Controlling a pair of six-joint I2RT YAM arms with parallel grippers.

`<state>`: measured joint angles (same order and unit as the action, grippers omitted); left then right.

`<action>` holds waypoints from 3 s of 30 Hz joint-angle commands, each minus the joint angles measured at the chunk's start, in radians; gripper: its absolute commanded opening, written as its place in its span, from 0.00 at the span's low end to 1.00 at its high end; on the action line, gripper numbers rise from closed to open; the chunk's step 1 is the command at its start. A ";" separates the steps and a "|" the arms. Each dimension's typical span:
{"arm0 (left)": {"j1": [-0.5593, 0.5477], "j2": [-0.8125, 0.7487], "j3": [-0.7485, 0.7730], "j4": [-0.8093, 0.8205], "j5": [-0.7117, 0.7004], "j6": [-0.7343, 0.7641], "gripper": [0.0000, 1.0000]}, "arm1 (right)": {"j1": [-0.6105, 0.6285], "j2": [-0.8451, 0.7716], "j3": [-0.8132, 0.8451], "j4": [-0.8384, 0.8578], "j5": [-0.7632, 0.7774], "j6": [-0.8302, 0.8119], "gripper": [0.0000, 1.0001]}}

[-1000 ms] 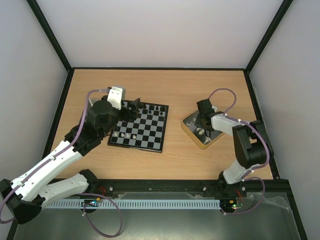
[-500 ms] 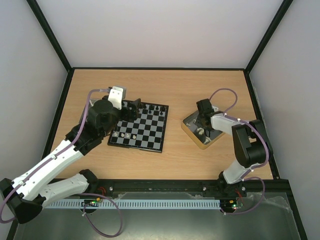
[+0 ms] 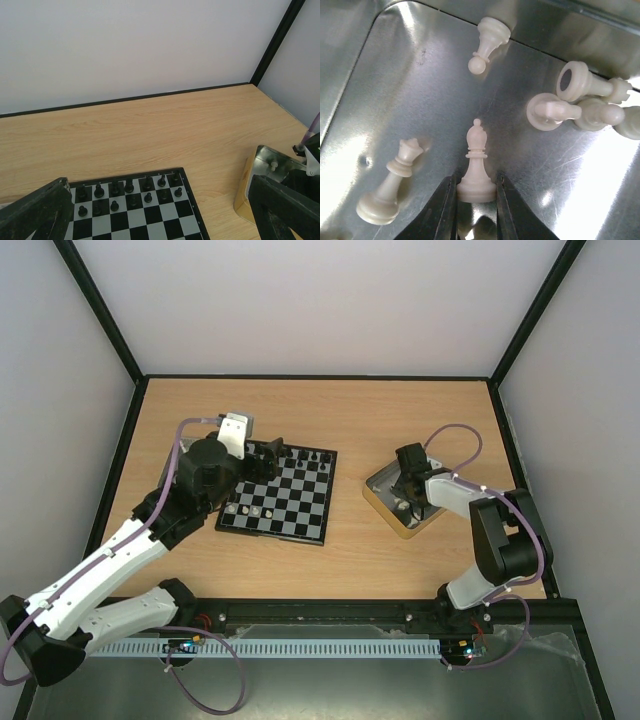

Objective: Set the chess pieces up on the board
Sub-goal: Pick up the chess piece from the storage box, then place the chess piece on the chessboard.

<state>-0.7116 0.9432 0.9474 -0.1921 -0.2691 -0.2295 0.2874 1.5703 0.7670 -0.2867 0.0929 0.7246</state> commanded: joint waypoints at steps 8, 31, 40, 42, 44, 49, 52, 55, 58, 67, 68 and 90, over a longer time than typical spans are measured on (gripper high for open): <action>0.009 0.009 -0.015 0.033 0.015 -0.016 0.97 | -0.003 -0.032 -0.001 0.040 0.044 -0.039 0.13; 0.015 0.176 -0.028 0.427 0.597 -0.425 0.99 | -0.003 -0.811 -0.157 0.576 -0.665 -0.209 0.14; 0.015 0.281 0.075 0.540 0.858 -0.559 0.98 | -0.003 -0.817 -0.156 0.737 -1.028 -0.116 0.15; 0.015 0.306 0.100 0.552 0.911 -0.581 0.96 | -0.002 -0.802 -0.149 0.739 -1.093 -0.123 0.15; 0.015 0.331 0.124 0.549 0.950 -0.594 0.94 | -0.002 -0.788 -0.146 0.739 -1.150 -0.132 0.15; 0.015 0.392 0.171 0.512 1.019 -0.606 0.80 | 0.010 -0.789 -0.145 0.737 -1.244 -0.160 0.15; 0.014 0.419 0.182 0.545 1.101 -0.610 0.71 | 0.017 -0.790 -0.142 0.720 -1.249 -0.174 0.15; 0.014 0.430 0.190 0.542 1.145 -0.598 0.67 | 0.029 -0.787 -0.131 0.687 -1.262 -0.202 0.17; 0.011 0.440 0.201 0.550 1.189 -0.595 0.58 | 0.044 -0.786 -0.124 0.655 -1.262 -0.231 0.18; -0.002 0.459 0.211 0.503 1.222 -0.547 0.28 | 0.063 -0.765 -0.102 0.591 -1.239 -0.274 0.19; -0.002 0.459 0.210 0.493 1.220 -0.541 0.25 | 0.064 -0.763 -0.099 0.587 -1.238 -0.277 0.19; -0.003 0.321 0.165 0.200 0.711 -0.297 0.02 | 0.067 -0.804 -0.093 0.444 -1.063 -0.340 0.78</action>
<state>-0.7132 1.3483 1.1267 0.1215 0.7017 -0.6292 0.3492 0.7967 0.6632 0.1886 -1.0462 0.4133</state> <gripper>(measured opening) 0.081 0.751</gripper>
